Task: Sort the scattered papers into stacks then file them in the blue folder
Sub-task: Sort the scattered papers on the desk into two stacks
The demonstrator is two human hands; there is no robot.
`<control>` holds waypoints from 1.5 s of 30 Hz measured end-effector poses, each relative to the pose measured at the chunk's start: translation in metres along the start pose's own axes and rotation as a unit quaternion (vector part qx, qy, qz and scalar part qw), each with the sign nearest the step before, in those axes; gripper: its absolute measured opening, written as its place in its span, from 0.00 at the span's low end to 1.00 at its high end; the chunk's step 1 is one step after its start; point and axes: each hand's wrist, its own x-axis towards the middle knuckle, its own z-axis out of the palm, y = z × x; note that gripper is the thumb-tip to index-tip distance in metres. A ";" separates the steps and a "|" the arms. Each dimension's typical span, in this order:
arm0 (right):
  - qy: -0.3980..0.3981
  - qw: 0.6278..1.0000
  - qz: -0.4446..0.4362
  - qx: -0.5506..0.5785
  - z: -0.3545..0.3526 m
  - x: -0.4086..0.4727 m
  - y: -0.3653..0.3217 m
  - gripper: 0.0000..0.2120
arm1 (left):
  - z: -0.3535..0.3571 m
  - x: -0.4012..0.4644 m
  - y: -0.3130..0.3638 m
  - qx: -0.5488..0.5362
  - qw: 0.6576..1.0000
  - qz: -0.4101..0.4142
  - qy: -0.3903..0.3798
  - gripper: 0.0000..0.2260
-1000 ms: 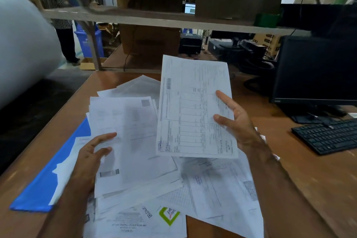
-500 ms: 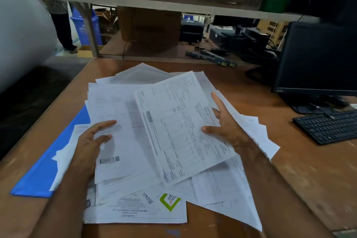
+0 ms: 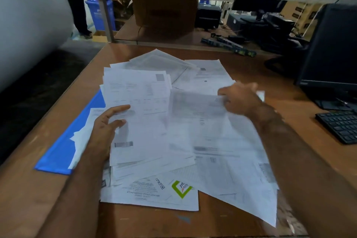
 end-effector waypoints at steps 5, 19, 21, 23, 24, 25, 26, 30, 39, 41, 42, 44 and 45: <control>0.119 0.977 -0.141 -0.109 -0.023 0.035 -0.081 0.12 | -0.001 0.001 -0.001 -0.015 1.000 -0.007 -0.003 0.23; 0.101 0.987 0.021 0.123 0.127 0.022 -0.196 0.35 | 0.000 0.003 -0.001 0.036 0.999 -0.025 -0.017 0.32; 0.112 0.979 0.043 0.163 0.124 0.025 -0.210 0.36 | 0.003 0.002 0.001 0.021 0.999 -0.034 -0.019 0.28; 0.084 0.969 0.058 0.225 0.115 0.027 -0.229 0.33 | 0.005 0.002 0.004 0.026 0.999 -0.033 -0.021 0.23; 0.073 0.962 0.062 0.256 0.111 0.029 -0.239 0.31 | 0.007 0.002 0.005 0.030 0.999 -0.030 -0.022 0.22; 0.062 0.955 0.063 0.284 0.106 0.031 -0.249 0.30 | 0.008 0.003 0.005 0.025 0.999 -0.025 -0.018 0.22; 0.050 0.946 0.061 0.316 0.100 0.032 -0.257 0.29 | 0.008 0.003 0.004 0.009 1.000 -0.028 -0.009 0.21; 0.054 0.864 0.075 0.494 0.093 0.039 -0.262 0.26 | 0.010 -0.002 0.008 -0.011 1.000 -0.015 0.009 0.29; 0.120 0.932 0.089 0.329 0.085 0.008 -0.099 0.17 | 0.001 0.003 -0.006 -0.012 1.000 -0.013 -0.023 0.25; 0.094 0.963 0.088 0.238 0.086 -0.009 -0.061 0.23 | 0.001 0.004 -0.007 0.002 1.000 -0.013 -0.021 0.24; 0.060 0.973 0.081 0.208 0.089 -0.019 -0.048 0.27 | 0.001 0.004 -0.007 0.005 1.000 -0.014 -0.019 0.23; -0.029 0.983 0.059 0.169 0.100 -0.045 -0.036 0.33 | 0.001 0.003 -0.007 0.000 1.000 -0.009 -0.015 0.24; -0.058 0.984 0.045 0.162 0.107 -0.059 -0.034 0.34 | 0.001 0.003 -0.007 -0.005 1.000 -0.008 -0.012 0.24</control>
